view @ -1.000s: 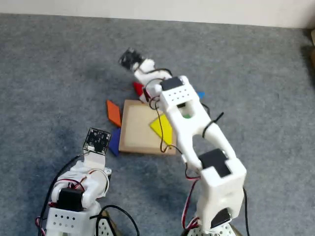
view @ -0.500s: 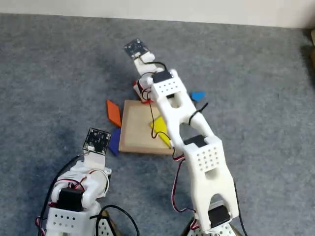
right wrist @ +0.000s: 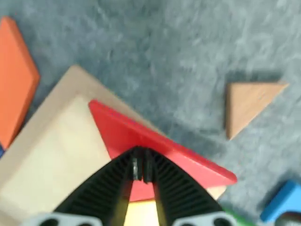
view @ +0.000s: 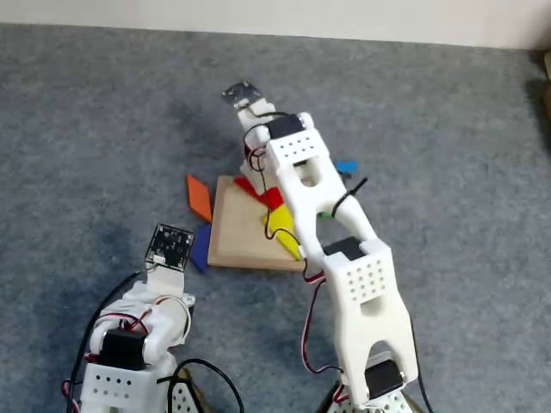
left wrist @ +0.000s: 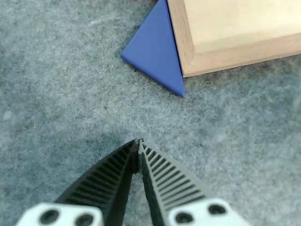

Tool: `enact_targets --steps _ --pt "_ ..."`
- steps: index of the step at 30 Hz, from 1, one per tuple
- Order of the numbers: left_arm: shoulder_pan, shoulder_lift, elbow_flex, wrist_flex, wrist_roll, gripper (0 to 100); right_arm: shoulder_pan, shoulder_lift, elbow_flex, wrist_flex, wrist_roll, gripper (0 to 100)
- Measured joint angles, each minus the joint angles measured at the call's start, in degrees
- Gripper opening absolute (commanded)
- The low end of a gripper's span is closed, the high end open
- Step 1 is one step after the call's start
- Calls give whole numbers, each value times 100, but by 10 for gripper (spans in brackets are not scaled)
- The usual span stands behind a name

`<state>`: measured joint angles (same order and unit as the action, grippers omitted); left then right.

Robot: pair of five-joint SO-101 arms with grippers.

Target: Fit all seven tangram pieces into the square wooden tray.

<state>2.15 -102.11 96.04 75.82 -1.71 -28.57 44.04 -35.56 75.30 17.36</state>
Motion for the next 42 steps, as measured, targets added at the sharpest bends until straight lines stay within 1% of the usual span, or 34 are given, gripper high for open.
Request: enact_targets --steps 7,13,25,27,32,42 --pt "0 0 0 0 0 7 -79 0 26 352 0 26" --pt "0 0 0 0 0 7 -369 0 62 369 -18 26" --pt "0 0 0 0 0 7 -431 35 -264 413 -18 26" --pt "0 0 0 0 0 7 -404 35 -264 316 -26 26" --pt "0 0 0 0 0 7 -378 35 -264 -88 -413 26" --pt "0 0 0 0 0 7 -281 -18 -264 -721 -800 26"
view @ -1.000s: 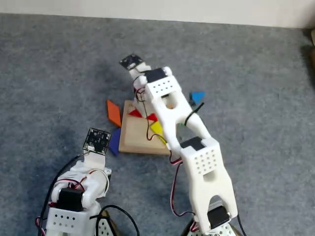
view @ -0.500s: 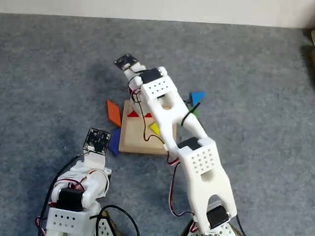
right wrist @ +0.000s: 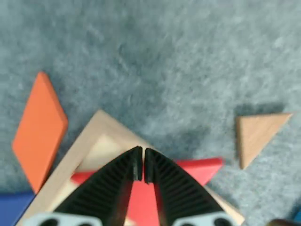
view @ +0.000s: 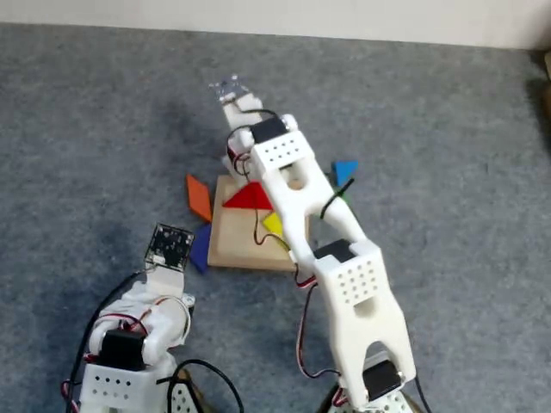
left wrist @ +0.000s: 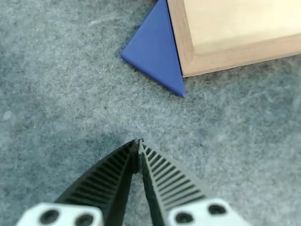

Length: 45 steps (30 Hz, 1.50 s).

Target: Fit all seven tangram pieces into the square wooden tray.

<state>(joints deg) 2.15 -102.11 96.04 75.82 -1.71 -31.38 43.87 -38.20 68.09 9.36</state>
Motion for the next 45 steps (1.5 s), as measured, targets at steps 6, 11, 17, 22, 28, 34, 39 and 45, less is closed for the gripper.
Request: enact_targets --steps 6,11,17,22,28,34,39,45 --pt "0 0 0 0 0 7 105 0 0 -325 -105 26" --pt "0 0 0 0 0 7 334 0 0 -378 -105 26" --pt "0 0 0 0 0 7 747 0 0 -220 -105 26" --pt "0 0 0 0 0 7 774 0 0 352 167 26" --pt "0 0 0 0 0 7 774 9 -176 563 237 26" --pt "0 0 0 0 0 7 712 0 -615 536 237 26" --pt "0 0 0 0 0 7 484 202 -659 211 237 26" --pt "0 0 0 0 0 7 475 510 -677 281 255 26"
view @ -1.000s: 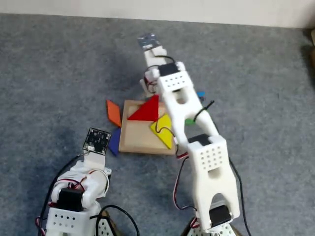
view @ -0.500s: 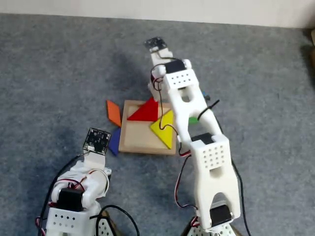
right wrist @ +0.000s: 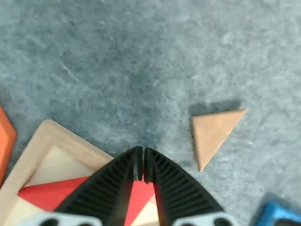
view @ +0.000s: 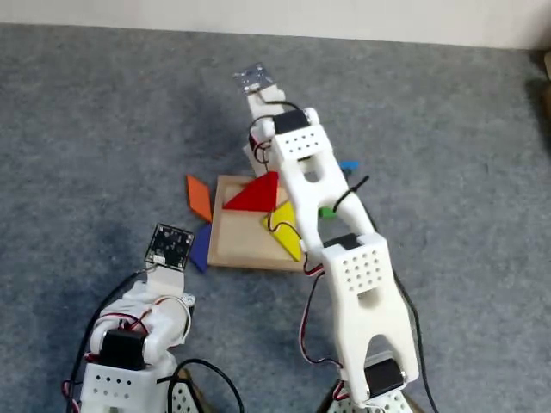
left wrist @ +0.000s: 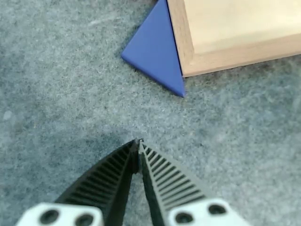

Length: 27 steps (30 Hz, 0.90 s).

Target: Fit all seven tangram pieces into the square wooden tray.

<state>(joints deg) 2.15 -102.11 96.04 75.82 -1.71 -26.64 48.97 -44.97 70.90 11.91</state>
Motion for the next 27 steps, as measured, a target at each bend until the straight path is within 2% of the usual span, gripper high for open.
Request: enact_targets --steps 8,13,19,27 --pt "0 0 0 0 0 7 211 9 0 1029 44 26" --pt "0 0 0 0 0 7 220 -44 0 1292 44 26" --pt "0 0 0 0 0 7 220 -651 9 1538 44 26" --pt "0 0 0 0 0 7 624 -1424 9 2585 44 33"
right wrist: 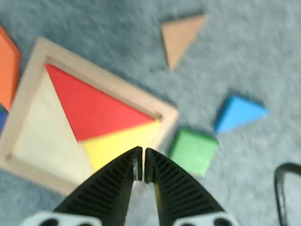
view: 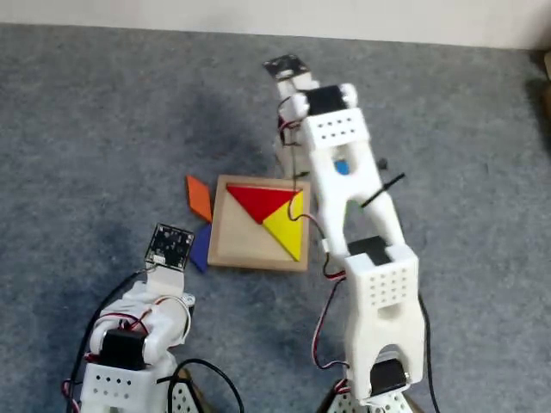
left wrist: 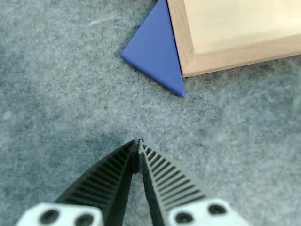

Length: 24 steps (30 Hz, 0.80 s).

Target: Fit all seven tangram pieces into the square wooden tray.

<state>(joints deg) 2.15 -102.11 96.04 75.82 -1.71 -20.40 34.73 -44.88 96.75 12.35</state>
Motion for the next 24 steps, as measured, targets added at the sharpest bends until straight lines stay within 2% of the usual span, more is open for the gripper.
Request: enact_targets --steps 7,14,24 --pt "0 0 0 0 0 7 448 -35 0 202 -571 241" --pt "0 0 0 0 0 7 448 18 448 -70 -993 250" --pt "0 0 0 0 0 7 440 1160 589 -510 -1064 249"
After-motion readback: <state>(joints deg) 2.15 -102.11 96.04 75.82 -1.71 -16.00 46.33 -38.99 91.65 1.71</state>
